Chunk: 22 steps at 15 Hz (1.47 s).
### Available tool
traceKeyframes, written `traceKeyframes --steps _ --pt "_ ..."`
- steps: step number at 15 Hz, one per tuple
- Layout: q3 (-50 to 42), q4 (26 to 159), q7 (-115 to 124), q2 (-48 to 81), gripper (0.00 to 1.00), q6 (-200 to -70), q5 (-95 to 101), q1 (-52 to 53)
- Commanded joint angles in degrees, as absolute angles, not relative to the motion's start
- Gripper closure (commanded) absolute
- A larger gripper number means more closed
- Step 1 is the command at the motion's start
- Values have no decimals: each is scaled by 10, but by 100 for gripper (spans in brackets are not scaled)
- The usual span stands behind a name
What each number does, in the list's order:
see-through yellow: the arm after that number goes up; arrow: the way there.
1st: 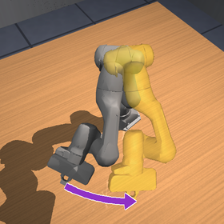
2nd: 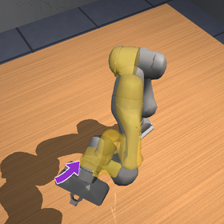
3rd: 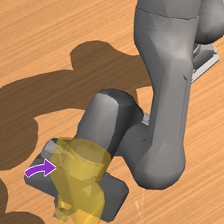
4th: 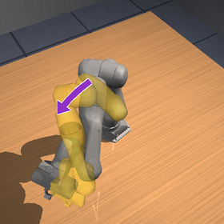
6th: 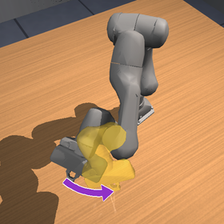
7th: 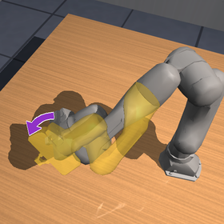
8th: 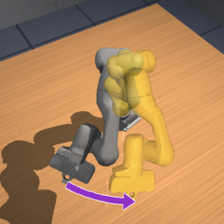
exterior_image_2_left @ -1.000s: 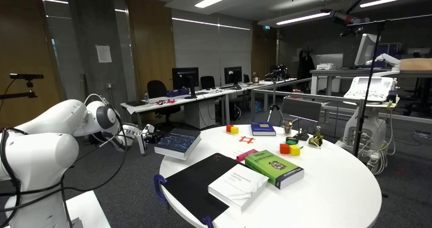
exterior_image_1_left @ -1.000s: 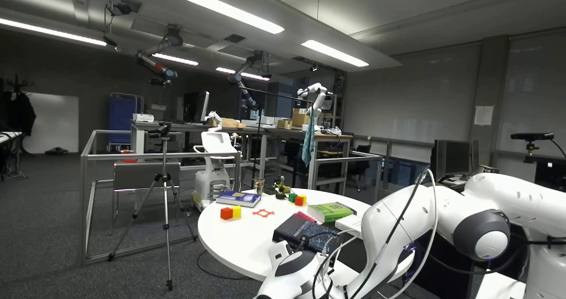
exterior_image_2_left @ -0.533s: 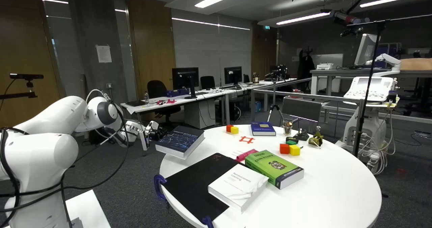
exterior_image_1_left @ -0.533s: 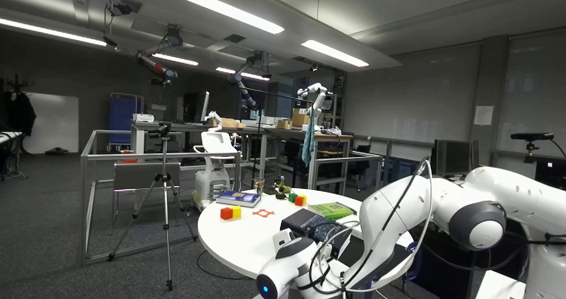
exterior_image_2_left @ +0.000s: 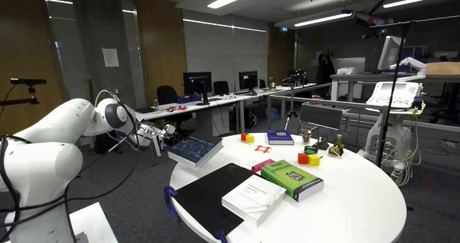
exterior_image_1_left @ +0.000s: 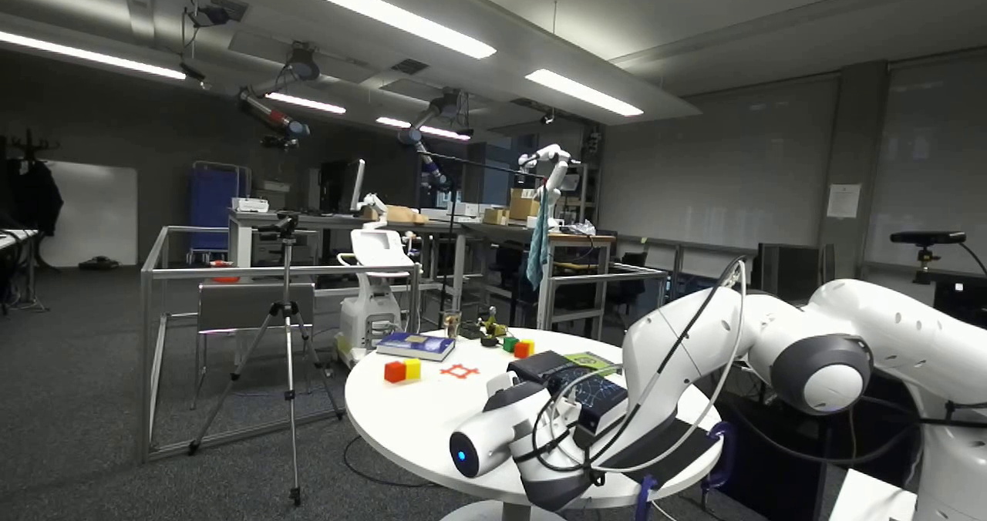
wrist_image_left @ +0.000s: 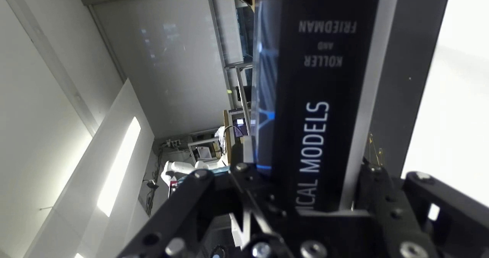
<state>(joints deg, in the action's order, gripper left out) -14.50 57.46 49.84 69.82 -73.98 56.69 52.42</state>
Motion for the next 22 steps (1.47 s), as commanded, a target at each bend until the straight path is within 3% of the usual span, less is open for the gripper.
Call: traceKeyframes --steps 1,22 --pt "-182 631 492 631 73 -689 585 531" --pt "-198 713 435 504 73 -762 548 434"
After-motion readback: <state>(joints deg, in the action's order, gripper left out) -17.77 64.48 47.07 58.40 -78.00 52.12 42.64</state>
